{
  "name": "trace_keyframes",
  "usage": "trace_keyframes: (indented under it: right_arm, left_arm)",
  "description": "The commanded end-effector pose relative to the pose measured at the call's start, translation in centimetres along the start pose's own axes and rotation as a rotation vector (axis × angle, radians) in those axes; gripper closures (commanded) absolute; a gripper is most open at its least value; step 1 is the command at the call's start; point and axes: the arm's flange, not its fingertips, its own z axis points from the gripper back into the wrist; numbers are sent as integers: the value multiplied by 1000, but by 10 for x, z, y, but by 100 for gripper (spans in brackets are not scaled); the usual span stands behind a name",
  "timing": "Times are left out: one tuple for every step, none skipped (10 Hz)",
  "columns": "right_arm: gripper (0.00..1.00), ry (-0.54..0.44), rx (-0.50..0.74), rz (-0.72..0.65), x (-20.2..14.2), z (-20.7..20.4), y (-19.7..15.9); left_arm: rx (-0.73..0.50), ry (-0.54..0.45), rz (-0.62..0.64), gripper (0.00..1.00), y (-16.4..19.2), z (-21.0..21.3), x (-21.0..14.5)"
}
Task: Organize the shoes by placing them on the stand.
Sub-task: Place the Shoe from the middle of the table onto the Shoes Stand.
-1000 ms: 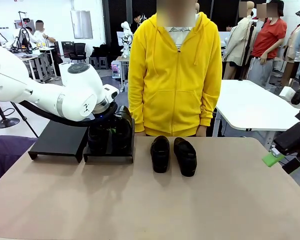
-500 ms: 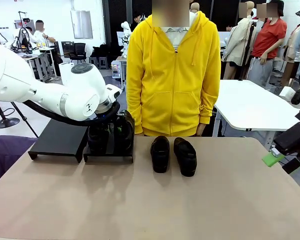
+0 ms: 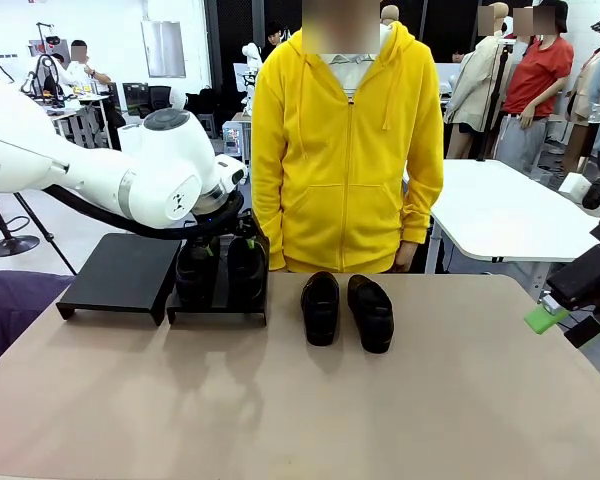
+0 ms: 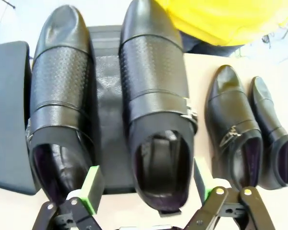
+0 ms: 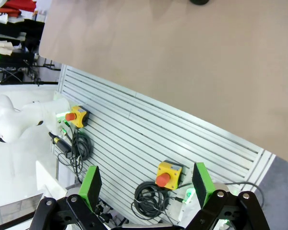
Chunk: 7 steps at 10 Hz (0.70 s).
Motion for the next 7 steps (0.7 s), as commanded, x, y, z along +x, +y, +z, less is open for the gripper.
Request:
trace_keyframes:
  right_arm:
    - [0,-7,21,20,1,2,0]
    - [0,-7,21,20,1,2,0]
    - [0,-7,21,20,1,2,0]
    - [0,-7,21,20,1,2,0]
    - [0,-7,21,20,1,2,0]
    - [0,-7,21,20,1,2,0]
    - [0,-7,21,20,1,2,0]
  left_arm:
    - [10,-3,-33,0,-8,29,5]
    - [17,17,-25,0,-6,58,5]
    - [-33,90,-48,0,0,92,0]
    - [-135,202,-112,0,9,127,-11]
    - [-165,283,-146,0,23,161,-30]
    - [-200,327,-182,0,38,195,-56]
    - [-230,360,-215,0,62,235,-95]
